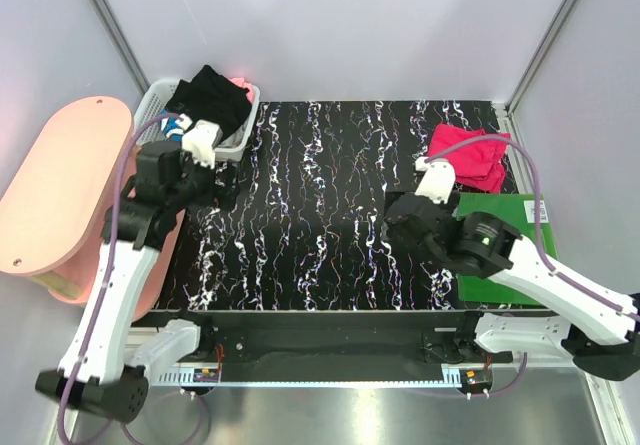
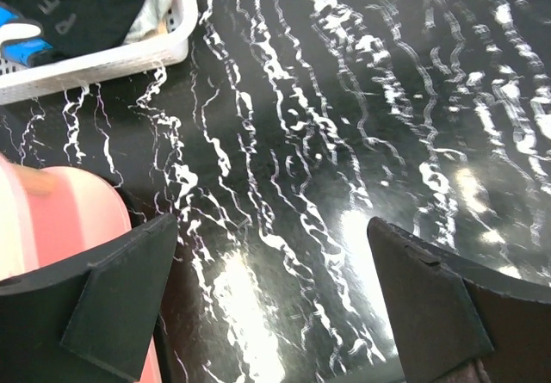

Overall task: Fold and stack the t-shirts
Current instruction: Grab the tshirt from the pile

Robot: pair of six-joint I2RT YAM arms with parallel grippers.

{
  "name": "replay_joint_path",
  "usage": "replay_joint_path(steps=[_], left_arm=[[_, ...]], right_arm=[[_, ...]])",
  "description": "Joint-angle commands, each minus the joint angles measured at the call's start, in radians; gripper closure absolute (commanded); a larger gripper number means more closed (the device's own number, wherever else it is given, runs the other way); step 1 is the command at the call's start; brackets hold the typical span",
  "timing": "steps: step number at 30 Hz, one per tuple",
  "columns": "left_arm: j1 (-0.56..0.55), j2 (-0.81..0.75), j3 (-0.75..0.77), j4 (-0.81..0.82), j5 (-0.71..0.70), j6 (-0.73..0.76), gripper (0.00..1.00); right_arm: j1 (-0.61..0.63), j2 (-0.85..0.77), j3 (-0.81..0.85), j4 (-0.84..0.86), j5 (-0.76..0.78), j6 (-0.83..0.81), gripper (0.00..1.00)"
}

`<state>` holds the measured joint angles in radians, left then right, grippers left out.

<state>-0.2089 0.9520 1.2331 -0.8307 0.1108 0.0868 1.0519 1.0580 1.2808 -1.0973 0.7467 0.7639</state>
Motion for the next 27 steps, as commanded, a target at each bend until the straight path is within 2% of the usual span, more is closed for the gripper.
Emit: replay_joint_path(steps=[1,3,8,10,14,17,20,27], left_arm=[[-0.003,0.203,0.055,0.162,-0.110,0.036,0.01],[0.009,0.363,0.170,0.205,-0.212,0.045,0.01],[0.127,0.681,0.509,0.216,-0.201,-0.027,0.02],[0.147,0.825,0.598,0.214,-0.226,-0.042,0.02],[0.206,1.068,0.904,0.151,-0.224,-0.064,0.02],[0.206,1.233,1.023,0.148,-0.220,-0.032,0.03],[0.204,1.326,1.094,0.151,-0.206,-0.030,0.05],[0.201,1.458,1.151,0.202,-0.200,-0.010,0.07]], right_arm=[[0.003,0.019,-0.032,0.042,-0.026,0.005,0.08],[0.002,0.019,-0.044,0.057,-0.032,0.003,0.08],[0.002,0.005,-0.097,0.094,-0.058,0.006,0.09],[0.002,-0.009,-0.122,0.115,-0.069,0.005,0.10],[0.002,-0.024,-0.159,0.146,-0.090,0.005,0.11],[0.002,-0.024,-0.164,0.148,-0.104,0.005,0.12],[0.002,-0.024,-0.169,0.155,-0.116,0.003,0.12],[0.002,-0.030,-0.219,0.215,-0.164,-0.002,0.14]])
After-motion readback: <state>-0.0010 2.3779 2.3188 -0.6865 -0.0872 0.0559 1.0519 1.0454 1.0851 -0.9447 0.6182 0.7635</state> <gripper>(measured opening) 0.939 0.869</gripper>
